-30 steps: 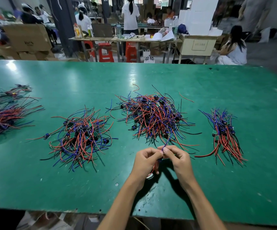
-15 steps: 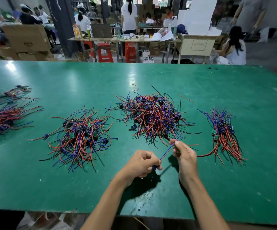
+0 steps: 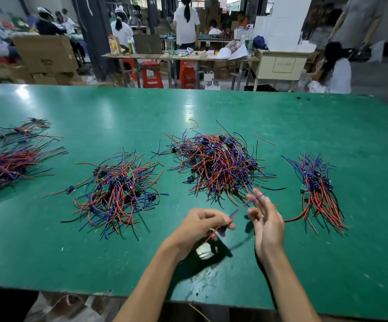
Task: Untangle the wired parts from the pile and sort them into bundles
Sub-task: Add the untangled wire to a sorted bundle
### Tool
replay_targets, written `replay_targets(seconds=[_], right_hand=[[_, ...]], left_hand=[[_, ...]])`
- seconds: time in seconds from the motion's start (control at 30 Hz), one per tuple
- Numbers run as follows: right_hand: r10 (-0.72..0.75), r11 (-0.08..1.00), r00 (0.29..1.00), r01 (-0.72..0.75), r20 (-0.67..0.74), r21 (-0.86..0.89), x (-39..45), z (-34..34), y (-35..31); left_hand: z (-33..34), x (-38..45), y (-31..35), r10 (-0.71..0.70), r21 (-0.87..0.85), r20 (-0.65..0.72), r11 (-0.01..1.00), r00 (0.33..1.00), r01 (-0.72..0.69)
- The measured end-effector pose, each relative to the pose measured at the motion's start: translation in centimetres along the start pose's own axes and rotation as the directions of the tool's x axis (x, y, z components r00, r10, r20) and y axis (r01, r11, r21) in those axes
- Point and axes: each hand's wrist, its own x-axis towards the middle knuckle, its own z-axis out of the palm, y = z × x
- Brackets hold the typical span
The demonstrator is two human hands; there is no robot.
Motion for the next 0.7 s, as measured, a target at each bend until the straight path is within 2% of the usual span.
replay_targets(seconds=[0.03, 0.1, 0.17, 0.27, 0.33, 0.47, 0.6, 0.7], right_hand=[[-0.057, 0.985, 0.997, 0.063, 0.043, -0.158, -0.2, 0.0, 0.2], [-0.188, 0.862, 0.958, 0.267, 0.217, -0.432, -0.8, 0.0, 1.0], [-0.197, 0.764, 0.896, 0.395, 0.399, -0.510, -1.4, 0.0, 1.6], [-0.146, 0.769, 0.889, 0.378, 0.434, -0.516, -1.8, 0.3, 1.3], [-0.160, 0.759, 0.893, 0.383, 0.420, -0.526, -1.7, 0.3, 1.3], [-0.192, 0.811, 0.907, 0.362, 0.375, -0.459, -1.7, 0.3, 1.3], [-0.218, 0.892, 0.925, 0.319, 0.311, -0.322, -1.8, -0.1, 0.8], [-0.223, 0.925, 0.940, 0.288, 0.258, -0.248, -1.8, 0.2, 0.5]], left_hand=[[0.1, 0.0, 0.4, 0.015, -0.017, -0.034, 1.000, 0.999, -0.016], [0.6, 0.4, 1.3, 0.043, -0.069, -0.154, 0.996, 0.987, -0.054], [1.2, 1.1, 2.3, 0.030, -0.178, -0.275, 0.981, 0.961, -0.082], [2.2, 2.2, 3.1, -0.093, -0.364, -0.385, 0.930, 0.918, -0.059], [2.7, 2.9, 3.0, -0.172, -0.407, -0.425, 0.913, 0.888, -0.018], [3.5, 3.4, 2.1, -0.256, -0.515, -0.356, 0.856, 0.899, 0.040], [3.7, 3.1, 1.2, -0.241, -0.477, -0.279, 0.875, 0.930, 0.084], [4.0, 2.7, 0.6, -0.195, -0.480, -0.283, 0.876, 0.939, 0.037]])
